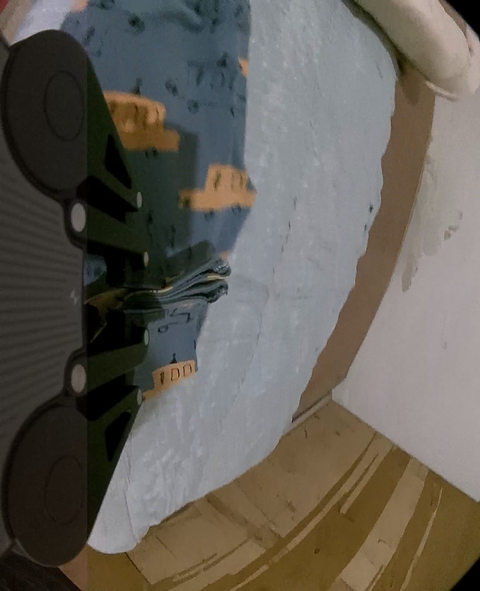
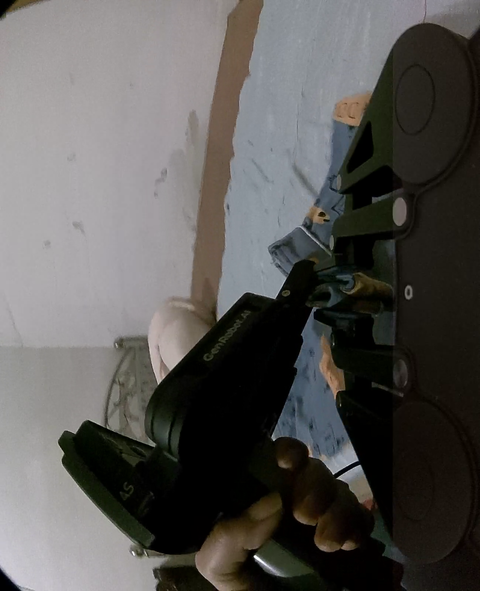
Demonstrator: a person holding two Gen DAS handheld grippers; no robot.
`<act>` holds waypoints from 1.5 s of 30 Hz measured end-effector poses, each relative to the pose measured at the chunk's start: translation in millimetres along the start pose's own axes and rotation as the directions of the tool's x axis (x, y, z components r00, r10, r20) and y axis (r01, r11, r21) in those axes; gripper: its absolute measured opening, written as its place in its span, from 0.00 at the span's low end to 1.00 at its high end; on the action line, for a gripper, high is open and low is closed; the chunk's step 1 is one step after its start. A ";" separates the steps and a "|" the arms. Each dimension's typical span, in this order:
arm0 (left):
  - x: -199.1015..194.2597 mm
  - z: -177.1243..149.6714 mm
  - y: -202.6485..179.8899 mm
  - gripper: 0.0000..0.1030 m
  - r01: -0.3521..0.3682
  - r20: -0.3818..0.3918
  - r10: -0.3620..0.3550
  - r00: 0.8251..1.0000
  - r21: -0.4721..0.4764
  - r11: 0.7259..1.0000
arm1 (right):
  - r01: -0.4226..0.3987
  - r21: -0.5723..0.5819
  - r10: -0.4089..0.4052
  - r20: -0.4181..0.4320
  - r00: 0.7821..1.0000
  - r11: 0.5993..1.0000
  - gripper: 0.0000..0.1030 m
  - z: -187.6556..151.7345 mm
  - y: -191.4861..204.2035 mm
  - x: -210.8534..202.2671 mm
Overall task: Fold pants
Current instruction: 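Pull the seam taut with the left gripper while the right gripper releases and withdraws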
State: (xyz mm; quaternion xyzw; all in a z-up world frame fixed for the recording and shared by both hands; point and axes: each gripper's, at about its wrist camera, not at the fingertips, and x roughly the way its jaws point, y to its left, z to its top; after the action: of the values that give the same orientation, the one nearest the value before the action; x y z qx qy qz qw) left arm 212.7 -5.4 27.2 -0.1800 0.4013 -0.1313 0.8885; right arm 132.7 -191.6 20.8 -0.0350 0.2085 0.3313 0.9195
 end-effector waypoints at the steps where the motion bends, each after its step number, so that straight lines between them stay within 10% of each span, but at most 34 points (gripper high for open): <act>1: -0.5 -2.3 6.1 0.09 -0.010 0.002 0.010 1.000 -0.005 1.000 | -0.011 -0.003 0.010 -0.009 1.000 1.000 0.20 -0.9 4.4 4.0; 19: 12.5 -33.9 67.3 0.09 -0.001 -0.014 -0.001 1.000 -0.110 0.994 | -0.063 0.018 0.065 -0.102 0.993 0.998 0.23 -32.7 17.8 42.3; 35: 13.0 -31.1 60.6 0.13 -0.036 -0.017 0.034 0.999 -0.100 0.994 | 0.028 0.061 -0.023 -0.083 0.996 0.998 0.79 -49.4 -6.4 14.7; 38: 11.0 -30.3 58.0 0.33 -0.062 -0.012 0.061 0.998 -0.089 0.994 | 0.050 0.075 -0.046 -0.056 0.997 0.996 0.97 -51.9 -13.8 6.7; 45: 14.0 -26.5 41.7 0.82 -0.147 0.035 0.147 0.989 -0.009 0.989 | 0.171 0.127 -0.168 -0.037 0.985 0.977 0.99 -57.7 -39.3 -5.0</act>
State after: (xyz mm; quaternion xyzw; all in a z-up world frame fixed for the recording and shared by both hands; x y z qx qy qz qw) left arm 205.2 21.2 -16.0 -0.1549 0.3978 -0.0611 0.9022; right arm 132.9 -236.8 -32.5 0.0028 0.2378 0.2369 0.9420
